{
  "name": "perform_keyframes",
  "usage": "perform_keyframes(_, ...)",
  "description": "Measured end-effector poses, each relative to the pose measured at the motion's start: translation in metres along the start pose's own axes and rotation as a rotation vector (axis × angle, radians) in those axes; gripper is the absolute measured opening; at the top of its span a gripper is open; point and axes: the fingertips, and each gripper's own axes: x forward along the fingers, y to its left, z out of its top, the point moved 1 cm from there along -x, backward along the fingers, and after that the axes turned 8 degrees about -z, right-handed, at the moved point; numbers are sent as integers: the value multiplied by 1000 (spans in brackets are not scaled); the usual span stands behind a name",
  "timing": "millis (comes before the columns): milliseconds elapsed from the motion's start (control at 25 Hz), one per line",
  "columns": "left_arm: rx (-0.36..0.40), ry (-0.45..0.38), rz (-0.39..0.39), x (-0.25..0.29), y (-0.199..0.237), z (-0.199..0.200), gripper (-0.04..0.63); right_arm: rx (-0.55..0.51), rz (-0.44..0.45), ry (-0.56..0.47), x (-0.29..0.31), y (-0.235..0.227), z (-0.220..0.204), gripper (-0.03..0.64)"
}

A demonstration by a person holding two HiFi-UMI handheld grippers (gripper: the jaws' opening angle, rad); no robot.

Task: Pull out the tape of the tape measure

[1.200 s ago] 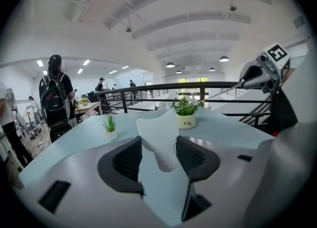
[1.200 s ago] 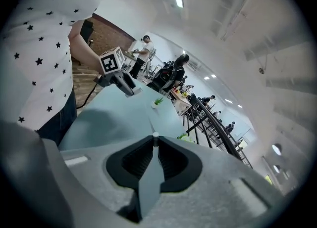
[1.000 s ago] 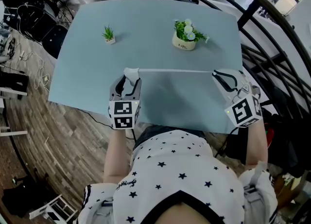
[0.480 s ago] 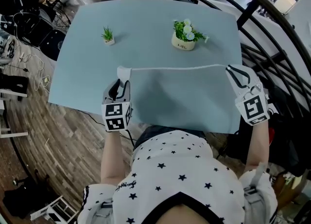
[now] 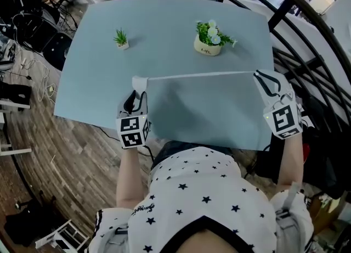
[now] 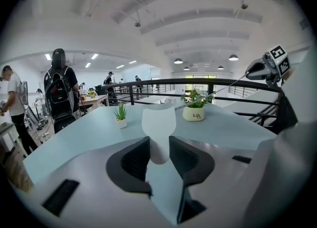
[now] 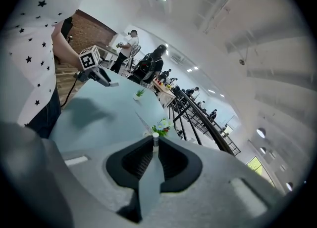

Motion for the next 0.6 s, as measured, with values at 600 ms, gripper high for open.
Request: perform_keyframes(600, -27, 26, -64, 19, -17, -8, 121, 49, 120, -32, 29, 50, 13, 41)
